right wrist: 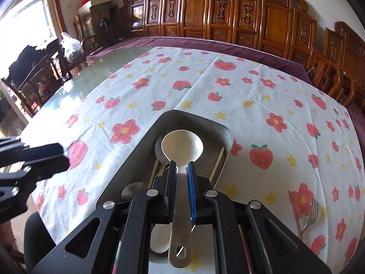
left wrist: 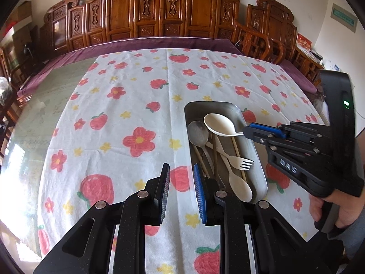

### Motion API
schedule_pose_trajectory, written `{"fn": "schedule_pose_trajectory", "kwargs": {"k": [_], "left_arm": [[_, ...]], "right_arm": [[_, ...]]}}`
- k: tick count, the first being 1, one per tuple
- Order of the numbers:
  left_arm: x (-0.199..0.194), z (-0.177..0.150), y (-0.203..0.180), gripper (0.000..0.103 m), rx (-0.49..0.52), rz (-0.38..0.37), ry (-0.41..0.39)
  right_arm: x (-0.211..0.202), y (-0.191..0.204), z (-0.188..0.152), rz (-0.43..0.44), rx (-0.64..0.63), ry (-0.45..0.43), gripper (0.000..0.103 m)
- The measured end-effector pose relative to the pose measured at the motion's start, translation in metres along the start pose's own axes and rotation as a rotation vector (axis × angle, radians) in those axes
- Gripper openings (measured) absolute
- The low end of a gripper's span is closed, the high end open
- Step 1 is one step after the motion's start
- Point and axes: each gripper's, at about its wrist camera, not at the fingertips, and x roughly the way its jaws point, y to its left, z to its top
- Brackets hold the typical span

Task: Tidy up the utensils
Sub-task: 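Lower the white plastic spoon into the metal tray and open the right tool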

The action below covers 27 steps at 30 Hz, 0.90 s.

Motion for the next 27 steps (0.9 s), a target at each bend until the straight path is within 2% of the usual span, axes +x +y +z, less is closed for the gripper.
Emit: {"fn": "schedule_pose_trajectory", "kwargs": {"k": [10, 14, 18, 24, 27], "left_arm": [[-0.008, -0.002, 0.007, 0.020, -0.004, 0.013, -0.014], [-0.008, -0.005, 0.008, 0.020, -0.002, 0.018, -0.009], [-0.010, -0.006, 0.009, 0.020, -0.002, 0.023, -0.008], [-0.013, -0.007, 0.008, 0.020, -0.003, 0.025, -0.012], [-0.014, -0.006, 0.006, 0.020, -0.003, 0.023, -0.014]], "right_arm": [[0.027, 0.001, 0.007, -0.030, 0.054, 0.025, 0.012], [0.036, 0.003, 0.003, -0.017, 0.080, 0.052, 0.012], [0.041, 0.009, -0.003, 0.004, 0.084, 0.072, 0.012], [0.047, 0.011, -0.011, 0.090, 0.125, 0.107, 0.012], [0.042, 0.010, -0.013, 0.115, 0.129, 0.096, 0.012]]}}
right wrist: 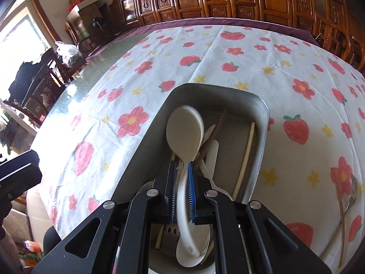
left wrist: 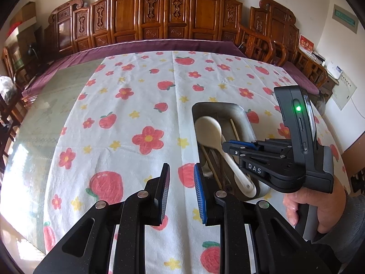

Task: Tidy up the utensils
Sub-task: 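Lower the white plastic spoon into the metal tray and open the right tool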

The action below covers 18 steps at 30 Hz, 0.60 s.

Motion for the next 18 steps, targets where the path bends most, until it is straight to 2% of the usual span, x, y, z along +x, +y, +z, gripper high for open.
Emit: {"fn": "schedule_pose_trajectory", "kwargs": {"k": [6, 10, 14, 15, 16, 17, 18], "left_arm": [[0.000, 0.001, -0.013, 0.022, 0.013, -0.007, 0.000], [-0.003, 0.002, -0.024, 0.024, 0.021, -0.013, -0.008], [-0.004, 0.002, -0.037, 0.032, 0.027, -0.019, -0.014], [-0.004, 0.002, -0.042, 0.032, 0.030, -0.022, -0.015], [-0.004, 0.002, -0.045, 0.033, 0.030, -0.024, -0.014], [-0.003, 0.002, -0.049, 0.038, 0.030, -0.028, -0.011], [-0.003, 0.002, -0.052, 0.048, 0.031, -0.031, -0.011]], "right_arm": [[-0.031, -0.015, -0.005, 0.039, 0.002, -0.043, 0.012], [-0.067, -0.031, -0.015, 0.032, -0.022, -0.088, 0.012], [-0.101, -0.049, -0.029, 0.005, -0.053, -0.121, 0.013], [-0.111, -0.056, -0.034, -0.006, -0.056, -0.132, 0.015], [-0.119, -0.062, -0.038, -0.013, -0.054, -0.140, 0.024], [-0.129, -0.069, -0.044, -0.019, -0.049, -0.153, 0.032], [-0.136, -0.076, -0.049, -0.024, -0.044, -0.164, 0.034]]}}
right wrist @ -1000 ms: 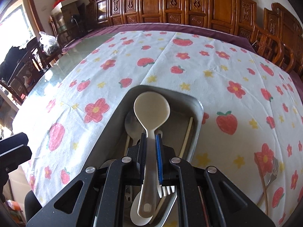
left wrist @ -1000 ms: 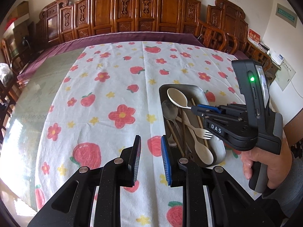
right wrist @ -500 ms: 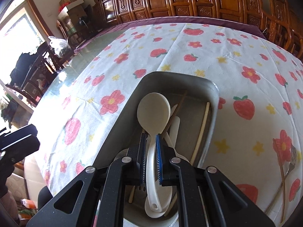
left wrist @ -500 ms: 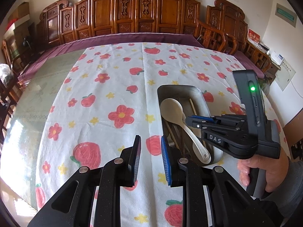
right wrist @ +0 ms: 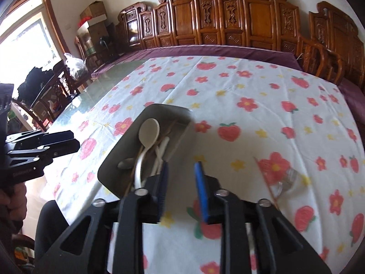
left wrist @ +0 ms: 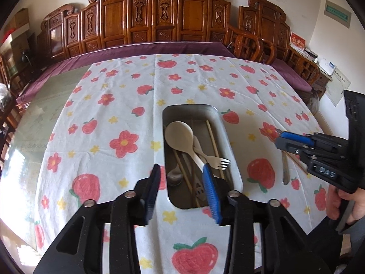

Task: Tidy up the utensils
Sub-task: 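Lower the white plastic spoon into the metal tray and open the right tool, then reach to the last wooden chopstick and grasp it with the right tool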

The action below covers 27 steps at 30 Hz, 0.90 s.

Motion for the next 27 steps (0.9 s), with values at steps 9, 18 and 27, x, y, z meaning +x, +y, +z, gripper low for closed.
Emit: {"fn": "schedule_pose_trajectory", "kwargs": {"k": [9, 18, 27], "left_arm": [[0.002, -0.002, -0.035, 0.082, 0.027, -0.038, -0.012], [0.013, -0.003, -0.064, 0.082, 0.051, -0.067, 0.003], [0.024, -0.009, -0.085, 0.082, 0.087, -0.067, 0.034]], "right_arm": [[-0.048, -0.060, -0.044, -0.098, 0.027, -0.015, 0.042], [-0.042, -0.117, -0.072, -0.133, 0.050, 0.074, 0.042], [0.033, -0.122, -0.063, -0.129, -0.085, 0.225, 0.027]]}}
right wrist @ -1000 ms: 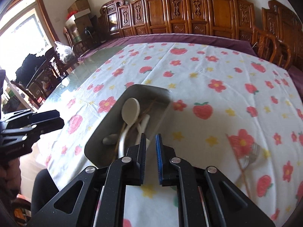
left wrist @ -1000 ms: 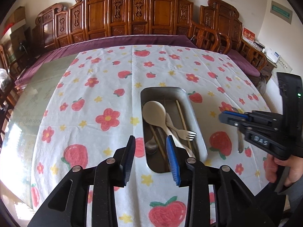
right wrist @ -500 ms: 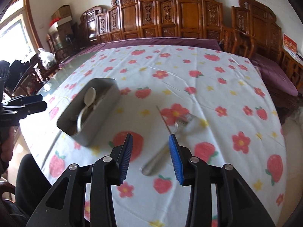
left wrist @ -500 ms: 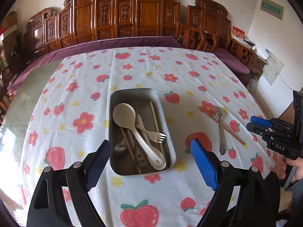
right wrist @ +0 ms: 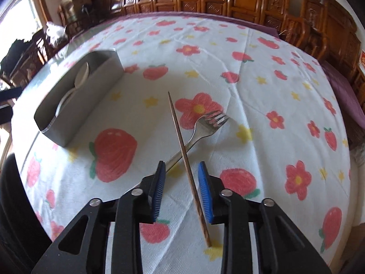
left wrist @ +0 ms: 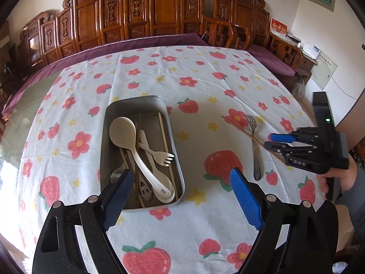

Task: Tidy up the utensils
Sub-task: 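Reach to the last wooden chopstick and grasp it with the right tool, then grasp the metal fork with the left tool while the right tool holds the chopstick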

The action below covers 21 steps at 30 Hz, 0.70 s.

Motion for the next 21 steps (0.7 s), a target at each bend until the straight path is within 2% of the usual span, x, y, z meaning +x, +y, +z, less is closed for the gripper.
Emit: {"fn": "schedule_pose_trajectory", "kwargs": {"k": [5, 7, 11, 15, 21], "left_arm": [[0.008, -0.003, -0.009, 0.082, -0.002, 0.000, 0.019], [0.011, -0.004, -0.013, 0.082, 0.001, -0.003, 0.027], [0.023, -0.003, -0.026, 0.082, 0.015, -0.015, 0.049], [0.038, 0.001, -0.042, 0.082, 0.035, -0.033, 0.065], [0.068, 0.016, -0.073, 0.082, 0.060, -0.085, 0.066]], "right_arm": [[0.020, -0.003, 0.001, 0.005, -0.032, 0.045, 0.009], [0.020, -0.002, 0.000, 0.011, -0.053, 0.046, 0.006], [0.011, -0.001, -0.004, 0.057, -0.052, 0.025, 0.006], [-0.016, -0.007, -0.013, 0.087, -0.007, -0.045, 0.006], [-0.043, -0.028, -0.033, 0.052, 0.085, -0.102, 0.006]]}}
